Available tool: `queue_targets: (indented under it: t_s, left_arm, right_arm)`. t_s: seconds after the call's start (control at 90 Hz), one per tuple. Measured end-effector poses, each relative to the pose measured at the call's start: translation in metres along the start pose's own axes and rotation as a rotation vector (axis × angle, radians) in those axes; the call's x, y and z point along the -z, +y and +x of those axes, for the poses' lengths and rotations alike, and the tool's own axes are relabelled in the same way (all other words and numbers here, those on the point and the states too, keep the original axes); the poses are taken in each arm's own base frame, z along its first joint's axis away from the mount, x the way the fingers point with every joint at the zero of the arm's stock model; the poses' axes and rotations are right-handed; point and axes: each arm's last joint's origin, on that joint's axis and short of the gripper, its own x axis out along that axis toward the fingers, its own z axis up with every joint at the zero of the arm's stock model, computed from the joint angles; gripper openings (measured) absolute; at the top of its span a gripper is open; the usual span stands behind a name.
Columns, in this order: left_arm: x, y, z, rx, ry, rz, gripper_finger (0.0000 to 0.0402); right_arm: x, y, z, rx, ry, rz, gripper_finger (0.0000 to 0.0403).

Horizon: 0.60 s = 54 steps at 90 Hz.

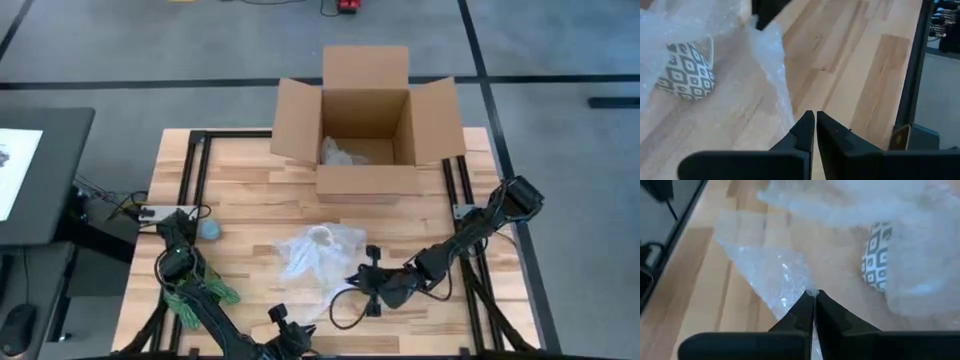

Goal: Wrap mug
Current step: Wrap the white gray mug with bubble wrap

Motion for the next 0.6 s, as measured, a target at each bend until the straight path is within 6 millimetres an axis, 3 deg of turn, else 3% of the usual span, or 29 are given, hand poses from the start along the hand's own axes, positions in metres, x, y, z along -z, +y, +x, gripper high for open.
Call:
queue_targets:
  t_s: [0.422,0.6]
  left_arm:
    - [-0.006,-0.002,0.007,0.016,-0.013,-0.024,0.0]
    - [-0.015,0.0,0.017,-0.002,-0.046,-0.023,0.0]
  right_arm:
    - [-0.036,-0.023,-0.028,0.158,-0.146,0.015,0.0]
    - [-0.042,-0.042,-0.029,0.248,-0.135,0.06,0.0]
